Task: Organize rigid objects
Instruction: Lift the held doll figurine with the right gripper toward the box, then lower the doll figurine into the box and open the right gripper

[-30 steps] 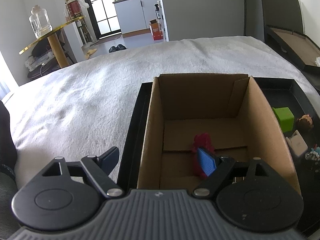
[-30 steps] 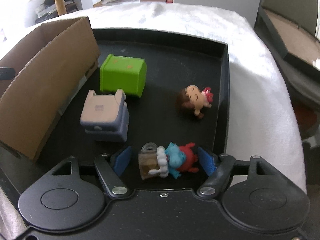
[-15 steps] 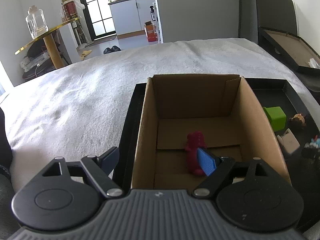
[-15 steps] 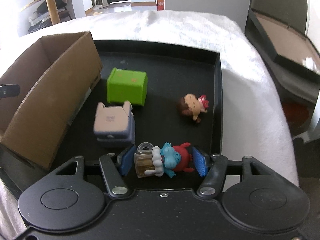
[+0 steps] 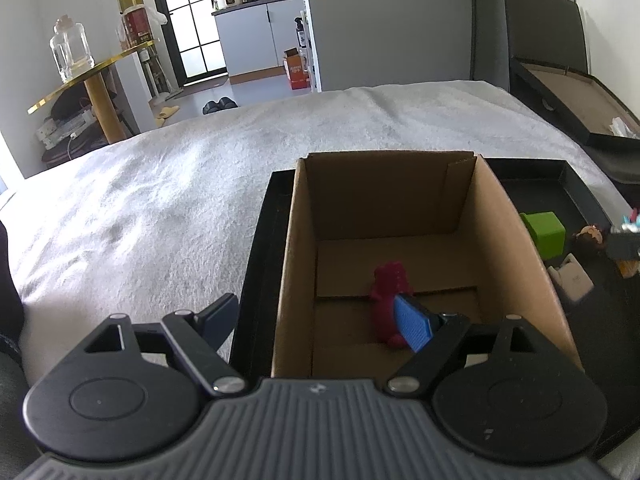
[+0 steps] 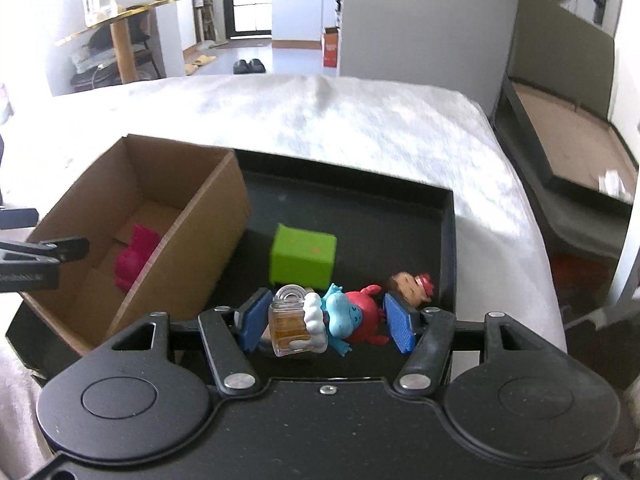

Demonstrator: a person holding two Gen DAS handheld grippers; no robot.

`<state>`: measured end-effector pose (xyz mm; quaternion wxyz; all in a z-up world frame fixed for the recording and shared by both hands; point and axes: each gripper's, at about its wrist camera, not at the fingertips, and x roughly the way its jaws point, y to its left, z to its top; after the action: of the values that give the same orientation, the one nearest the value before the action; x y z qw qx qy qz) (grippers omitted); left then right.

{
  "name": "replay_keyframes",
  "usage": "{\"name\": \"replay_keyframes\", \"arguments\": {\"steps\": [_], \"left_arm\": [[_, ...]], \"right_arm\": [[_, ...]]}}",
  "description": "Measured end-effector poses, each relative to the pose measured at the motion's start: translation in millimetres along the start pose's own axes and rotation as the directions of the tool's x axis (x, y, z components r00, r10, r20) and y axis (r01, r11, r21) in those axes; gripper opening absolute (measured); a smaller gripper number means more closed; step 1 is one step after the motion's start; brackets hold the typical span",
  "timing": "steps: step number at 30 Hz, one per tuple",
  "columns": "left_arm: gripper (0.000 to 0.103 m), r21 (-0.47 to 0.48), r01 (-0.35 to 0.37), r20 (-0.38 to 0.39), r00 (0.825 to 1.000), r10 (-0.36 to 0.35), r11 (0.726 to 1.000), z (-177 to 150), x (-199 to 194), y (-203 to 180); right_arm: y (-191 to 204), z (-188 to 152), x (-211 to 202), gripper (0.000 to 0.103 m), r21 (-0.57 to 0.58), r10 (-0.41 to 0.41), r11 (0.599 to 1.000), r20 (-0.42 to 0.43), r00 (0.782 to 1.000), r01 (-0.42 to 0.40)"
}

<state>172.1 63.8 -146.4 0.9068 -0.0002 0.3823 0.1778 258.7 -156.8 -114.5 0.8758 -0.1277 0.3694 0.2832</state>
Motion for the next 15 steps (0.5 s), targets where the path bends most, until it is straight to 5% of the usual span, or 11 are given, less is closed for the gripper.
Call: {"name": "replay_keyframes", "arguments": {"steps": [7, 15], "left_arm": [[0.077, -0.014, 0.005, -0.009, 1.0, -0.005, 1.0, -2, 4, 5], [0.032, -0.039, 0.024, -0.039, 0.999, -0.026, 0.999, -5, 11, 9]], "right_arm": [[18, 17, -12, 0.06, -0.036, 0.005, 0.999, 0.046, 0.999, -0.003], [38, 36, -20, 0.06, -0.073, 0.019, 0.997, 0.095, 0.995, -0.012]]}}
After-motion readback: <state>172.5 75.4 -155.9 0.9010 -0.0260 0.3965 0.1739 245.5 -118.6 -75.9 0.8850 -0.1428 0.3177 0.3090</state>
